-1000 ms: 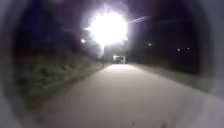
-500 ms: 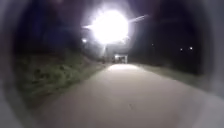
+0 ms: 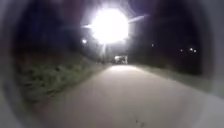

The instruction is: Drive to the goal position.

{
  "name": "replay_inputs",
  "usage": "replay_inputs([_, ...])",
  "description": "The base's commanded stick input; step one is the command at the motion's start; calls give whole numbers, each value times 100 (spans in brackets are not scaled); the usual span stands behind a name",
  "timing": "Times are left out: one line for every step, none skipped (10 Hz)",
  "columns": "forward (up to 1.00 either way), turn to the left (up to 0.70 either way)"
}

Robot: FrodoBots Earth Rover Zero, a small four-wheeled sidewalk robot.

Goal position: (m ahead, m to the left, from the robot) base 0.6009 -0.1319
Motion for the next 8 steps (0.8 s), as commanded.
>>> replay_inputs([100, 0])
replay_inputs([100, 0])
replay_inputs([100, 0])
replay_inputs([100, 0])
replay_inputs([100, 0])
replay_inputs([100, 0])
replay_inputs([100, -1])
replay_inputs([100, -3])
